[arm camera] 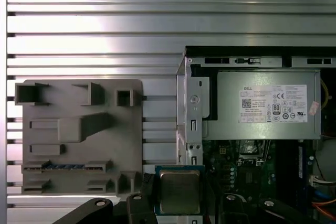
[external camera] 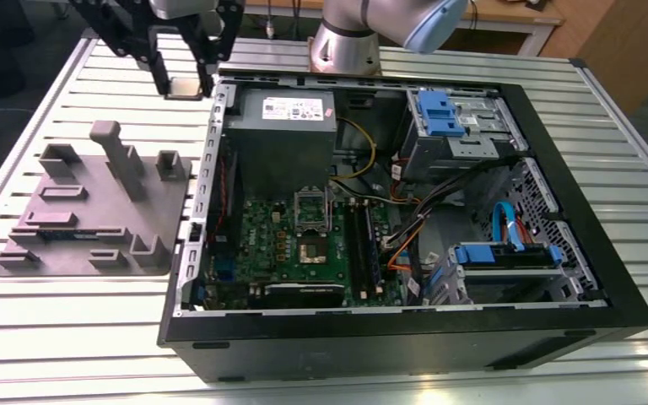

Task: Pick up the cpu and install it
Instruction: 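Pick up the cpu and move it towards the insertion slot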

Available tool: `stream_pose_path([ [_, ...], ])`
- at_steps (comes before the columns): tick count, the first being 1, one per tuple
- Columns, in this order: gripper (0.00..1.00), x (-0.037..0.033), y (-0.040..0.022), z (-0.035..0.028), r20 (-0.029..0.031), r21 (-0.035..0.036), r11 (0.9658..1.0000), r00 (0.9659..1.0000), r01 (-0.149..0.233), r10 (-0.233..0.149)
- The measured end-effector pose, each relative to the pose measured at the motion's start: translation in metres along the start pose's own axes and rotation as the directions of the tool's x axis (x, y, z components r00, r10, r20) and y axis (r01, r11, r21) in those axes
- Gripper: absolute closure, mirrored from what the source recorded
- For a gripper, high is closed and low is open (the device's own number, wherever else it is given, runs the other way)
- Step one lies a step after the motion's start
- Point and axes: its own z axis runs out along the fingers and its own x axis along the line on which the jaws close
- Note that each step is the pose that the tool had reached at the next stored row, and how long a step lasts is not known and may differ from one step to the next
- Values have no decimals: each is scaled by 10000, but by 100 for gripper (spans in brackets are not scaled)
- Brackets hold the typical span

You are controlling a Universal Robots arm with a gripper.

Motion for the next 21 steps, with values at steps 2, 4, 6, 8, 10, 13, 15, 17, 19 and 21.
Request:
stream_pose_path([
  [2,53,-56,1,1,1,-1,10000,10000,1,-1],
  [4,53,-111,2,2,0,0,10000,10000,0,0],
  [6,53,-165,3,3,-1,0,10000,10000,0,0],
  [8,53,-214,4,4,-1,-1,10000,10000,0,0],
  [10,53,-260,6,4,-1,-1,10000,10000,0,0],
  [13,53,-327,7,6,-1,0,10000,10000,0,0],
  [15,53,-352,6,8,-1,-1,10000,10000,0,0],
  [17,53,-360,-16,16,-2,0,10000,10000,0,0],
  [19,53,-365,-64,27,-2,1,10000,10000,0,0],
  [21,53,-366,-102,36,-2,0,10000,10000,-5,5],
])
